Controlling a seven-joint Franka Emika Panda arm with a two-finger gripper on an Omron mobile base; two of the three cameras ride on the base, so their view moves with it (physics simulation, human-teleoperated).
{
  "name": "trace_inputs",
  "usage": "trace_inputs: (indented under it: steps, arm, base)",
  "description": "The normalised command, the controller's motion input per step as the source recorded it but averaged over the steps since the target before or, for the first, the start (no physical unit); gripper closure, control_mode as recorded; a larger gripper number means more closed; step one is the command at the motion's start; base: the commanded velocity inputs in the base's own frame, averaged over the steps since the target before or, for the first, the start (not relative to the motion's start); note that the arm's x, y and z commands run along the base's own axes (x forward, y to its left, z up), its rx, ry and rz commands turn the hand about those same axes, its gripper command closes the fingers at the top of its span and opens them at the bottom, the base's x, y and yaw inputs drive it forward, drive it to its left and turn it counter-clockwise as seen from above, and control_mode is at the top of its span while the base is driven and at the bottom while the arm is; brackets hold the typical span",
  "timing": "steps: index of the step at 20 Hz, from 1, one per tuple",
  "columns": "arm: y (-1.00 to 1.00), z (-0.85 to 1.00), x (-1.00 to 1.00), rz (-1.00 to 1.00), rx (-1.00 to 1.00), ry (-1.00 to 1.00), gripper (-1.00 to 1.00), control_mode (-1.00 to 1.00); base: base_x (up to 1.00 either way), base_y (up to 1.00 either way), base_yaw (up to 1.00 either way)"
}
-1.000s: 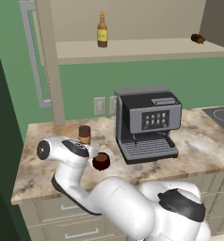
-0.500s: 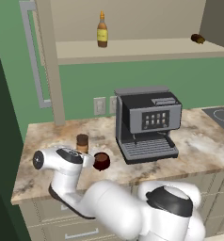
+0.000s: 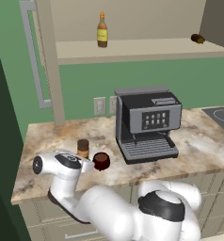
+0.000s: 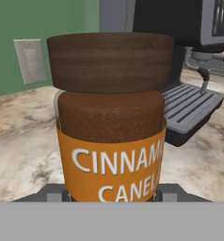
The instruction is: Pick the cinnamon and honey bottle from the cabinet and place them next to the mug.
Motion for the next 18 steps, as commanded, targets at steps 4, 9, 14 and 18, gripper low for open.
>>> trace_inputs:
  steps: [4, 9, 14, 18]
  arm:
    - [0.0, -0.02, 0.03, -0.09, 0.0, 0.0, 1.0, -1.0]
    - [-0.02, 0.0, 0.33, -0.08, 0.0, 0.01, 1.0, -1.0]
    - [0.0, -0.04, 0.38, -0.05, 0.0, 0.02, 1.0, -1.0]
    - [0.0, -0.23, 0.16, -0.06, 0.0, 0.0, 1.0, -1.0]
  base:
    - [0.0, 0.0, 0.0]
    - [0.0, 0.0, 0.0]
    - [0.0, 0.0, 0.0]
    - [0.0, 0.0, 0.0]
